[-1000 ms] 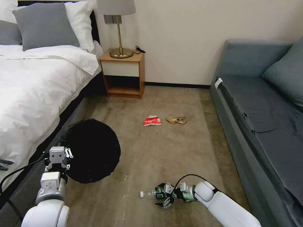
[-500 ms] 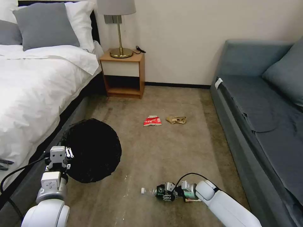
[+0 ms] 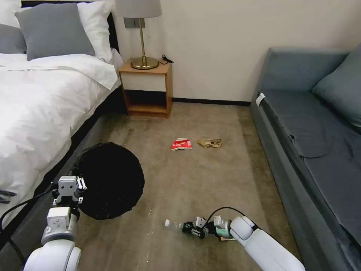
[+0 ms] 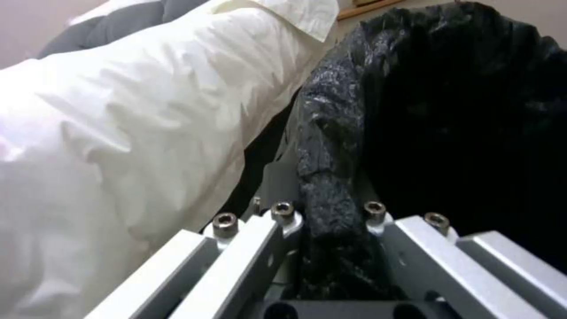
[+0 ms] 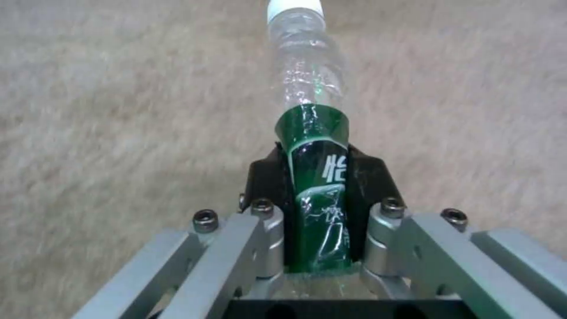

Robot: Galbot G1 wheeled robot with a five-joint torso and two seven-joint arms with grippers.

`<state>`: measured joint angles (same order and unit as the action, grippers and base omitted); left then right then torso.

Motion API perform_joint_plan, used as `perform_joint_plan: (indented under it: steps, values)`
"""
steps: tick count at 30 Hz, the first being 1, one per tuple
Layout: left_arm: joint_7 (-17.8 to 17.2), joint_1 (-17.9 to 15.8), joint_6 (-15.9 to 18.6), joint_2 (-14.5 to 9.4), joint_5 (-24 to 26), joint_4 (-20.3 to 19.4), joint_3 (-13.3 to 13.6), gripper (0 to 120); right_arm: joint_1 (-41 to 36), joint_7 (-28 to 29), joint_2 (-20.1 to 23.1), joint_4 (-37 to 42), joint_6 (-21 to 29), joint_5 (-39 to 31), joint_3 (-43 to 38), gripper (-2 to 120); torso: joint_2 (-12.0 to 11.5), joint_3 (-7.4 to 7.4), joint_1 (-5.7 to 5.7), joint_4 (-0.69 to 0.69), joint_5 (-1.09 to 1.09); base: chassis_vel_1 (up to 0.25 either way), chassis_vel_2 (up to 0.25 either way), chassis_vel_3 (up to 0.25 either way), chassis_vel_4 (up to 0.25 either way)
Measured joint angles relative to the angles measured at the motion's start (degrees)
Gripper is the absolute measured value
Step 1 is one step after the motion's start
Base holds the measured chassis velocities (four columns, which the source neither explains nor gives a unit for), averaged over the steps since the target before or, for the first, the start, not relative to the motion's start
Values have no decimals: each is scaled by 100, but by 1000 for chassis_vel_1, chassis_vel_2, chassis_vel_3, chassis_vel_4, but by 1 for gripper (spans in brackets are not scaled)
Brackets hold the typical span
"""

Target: Pick up the trash bin, then pick up the garbage on the floor and place it into the trash bin.

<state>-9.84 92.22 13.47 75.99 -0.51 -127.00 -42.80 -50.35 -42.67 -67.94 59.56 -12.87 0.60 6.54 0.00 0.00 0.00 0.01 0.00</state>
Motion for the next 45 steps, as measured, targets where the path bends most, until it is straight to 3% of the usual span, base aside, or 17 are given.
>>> perform_joint_plan:
  steps: [14,23,31,39,45]
  values:
    - [13,-106,-29,-34,-55,114,112,4,309,-384,146,430,-81,-30,-570,14,0,0,0,-1,-2,0,0,0,0]
    - [27,-359,15,-249,-52,147,164,4,1228,-382,-33,1208,370,-910,-997,14,0,0,0,0,-1,0,0,0,0]
    - [33,-429,-1,-115,-60,202,281,4,1740,-96,-357,1665,691,-1869,-1238,14,0,1,0,1,-1,0,0,0,0]
    - [13,-459,-64,-14,-90,246,365,4,1496,305,-416,2771,1364,-3574,-767,14,0,0,0,-1,-1,0,0,0,0]
    - [7,-425,-67,46,-80,98,383,4,1097,621,-586,3215,1513,-4064,-253,14,0,0,0,-1,-1,0,0,0,0]
